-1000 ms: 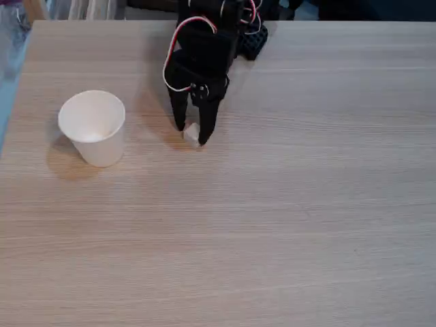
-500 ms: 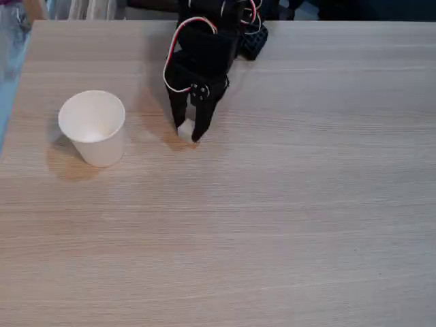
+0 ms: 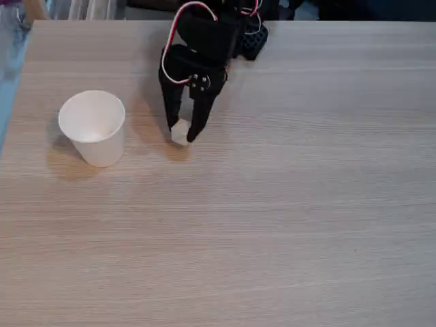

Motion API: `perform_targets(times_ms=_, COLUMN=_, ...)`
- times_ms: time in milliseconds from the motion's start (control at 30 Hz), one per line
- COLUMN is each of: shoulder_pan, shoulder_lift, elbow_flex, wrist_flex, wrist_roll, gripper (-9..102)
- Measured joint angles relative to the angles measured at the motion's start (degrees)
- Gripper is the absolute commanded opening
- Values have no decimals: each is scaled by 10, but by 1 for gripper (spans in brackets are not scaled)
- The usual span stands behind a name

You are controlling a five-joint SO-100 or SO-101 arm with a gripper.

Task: Grasp a block and put it in the bin.

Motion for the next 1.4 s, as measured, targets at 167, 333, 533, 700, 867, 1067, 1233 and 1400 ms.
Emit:
perform_targets(times_ms=167, shoulder_pan=-3, shoulder_lift=13, elbow_flex=-19, wrist_flex=-4, wrist_roll=-22, gripper=0)
perform_targets(times_ms=333, shoulder_pan=21, shoulder_lift=25, elbow_flex=-23, wrist_flex=-38, wrist_roll=-50, gripper=0)
perform_targets(times_ms=533, shoulder_pan=57, shoulder_lift=24, elbow_flex=-41, wrist_flex=-75, wrist_roll=-69, gripper=0)
perform_targets(times_ms=700, shoulder_pan=83, shoulder_lift=12, elbow_flex=-69, wrist_flex=-86, wrist_roll=-78, gripper=0)
perform_targets(times_ms=867, shoulder_pan=103, shoulder_lift=-4, elbow_flex=-94, wrist_flex=-91, wrist_roll=-83, gripper=0)
perform_targets(times_ms=1067, shoulder_pan=136, shoulder_lift=-19, elbow_flex=-110, wrist_flex=-106, wrist_roll=-91, gripper=0)
perform_targets(times_ms=1233, shoulder_pan=163, shoulder_lift=-24, elbow_flex=-113, wrist_flex=-110, wrist_roll=-100, gripper=0)
perform_targets(times_ms=1400, shoulder_pan=181, shoulder_lift=-24, elbow_flex=-113, wrist_flex=-106, wrist_roll=-104, gripper=0)
